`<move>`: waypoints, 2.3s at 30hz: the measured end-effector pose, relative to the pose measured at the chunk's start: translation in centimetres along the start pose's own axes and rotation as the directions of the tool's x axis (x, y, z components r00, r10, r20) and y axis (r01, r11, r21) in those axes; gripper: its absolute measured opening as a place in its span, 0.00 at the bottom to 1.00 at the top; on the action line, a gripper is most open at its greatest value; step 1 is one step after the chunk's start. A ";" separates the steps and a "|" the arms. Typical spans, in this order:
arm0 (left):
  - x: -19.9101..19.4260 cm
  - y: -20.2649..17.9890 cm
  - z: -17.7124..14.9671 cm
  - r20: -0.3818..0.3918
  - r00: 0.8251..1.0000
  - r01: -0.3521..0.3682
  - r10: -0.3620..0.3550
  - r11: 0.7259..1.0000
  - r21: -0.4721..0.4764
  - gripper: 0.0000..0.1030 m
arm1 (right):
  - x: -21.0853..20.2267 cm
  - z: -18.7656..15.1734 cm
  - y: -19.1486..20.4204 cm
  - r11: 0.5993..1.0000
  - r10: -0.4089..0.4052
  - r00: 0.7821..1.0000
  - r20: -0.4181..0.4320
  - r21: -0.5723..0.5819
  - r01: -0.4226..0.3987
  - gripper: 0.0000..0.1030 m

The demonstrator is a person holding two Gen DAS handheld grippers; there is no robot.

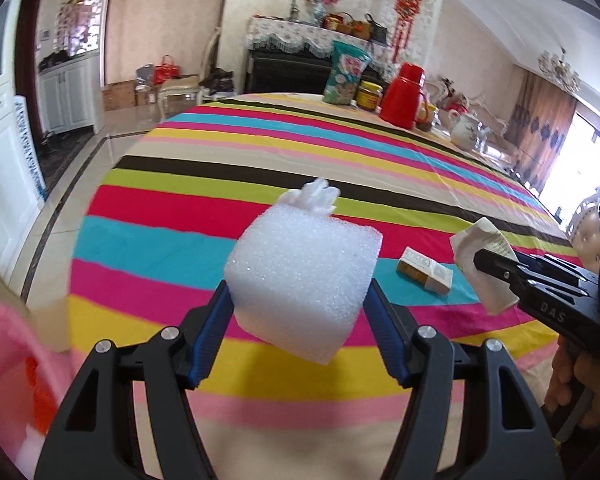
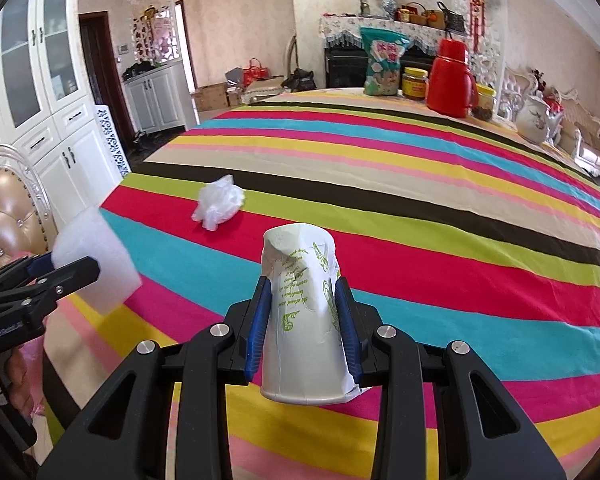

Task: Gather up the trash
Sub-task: 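Carry the foam block and paper cup over the pink bin with both tools, then open both tools to drop the foam block and cup into the bin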

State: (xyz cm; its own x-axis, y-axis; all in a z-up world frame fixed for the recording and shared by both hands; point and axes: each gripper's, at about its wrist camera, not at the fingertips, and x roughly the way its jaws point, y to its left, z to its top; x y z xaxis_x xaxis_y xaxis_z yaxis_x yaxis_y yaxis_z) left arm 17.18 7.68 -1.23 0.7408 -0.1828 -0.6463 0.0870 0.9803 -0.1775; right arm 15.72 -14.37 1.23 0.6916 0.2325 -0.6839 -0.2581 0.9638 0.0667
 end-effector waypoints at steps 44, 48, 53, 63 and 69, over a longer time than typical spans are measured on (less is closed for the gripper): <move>-24.5 18.0 -9.2 0.132 0.905 -0.339 0.404 0.873 -0.350 0.62 | -5.6 0.8 23.8 0.880 0.354 0.934 -0.051 -0.320 -0.351 0.32; -25.1 19.0 -9.6 0.128 0.899 -0.348 0.418 0.862 -0.367 0.62 | -5.5 0.6 26.4 0.853 0.389 0.918 -0.076 -0.346 -0.390 0.32; -25.7 20.0 -10.0 0.126 0.894 -0.355 0.430 0.851 -0.387 0.63 | -5.1 0.2 29.2 0.824 0.416 0.903 -0.109 -0.375 -0.425 0.32; -26.3 21.0 -10.5 0.127 0.888 -0.358 0.442 0.839 -0.410 0.63 | -4.3 -0.6 33.1 0.774 0.450 0.877 -0.166 -0.418 -0.476 0.33; -26.5 21.5 -10.8 0.127 0.887 -0.359 0.445 0.834 -0.419 0.63 | -4.0 -0.8 34.6 0.754 0.462 0.868 -0.182 -0.434 -0.493 0.34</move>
State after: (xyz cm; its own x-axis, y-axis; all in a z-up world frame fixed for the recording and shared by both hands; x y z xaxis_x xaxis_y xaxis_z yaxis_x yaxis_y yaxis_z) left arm -7.78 32.81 4.11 0.7799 0.2835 -0.5580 -0.4723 0.8516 -0.2274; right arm 3.48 17.93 5.72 0.3580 0.6235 -0.6951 -0.8285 0.5554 0.0716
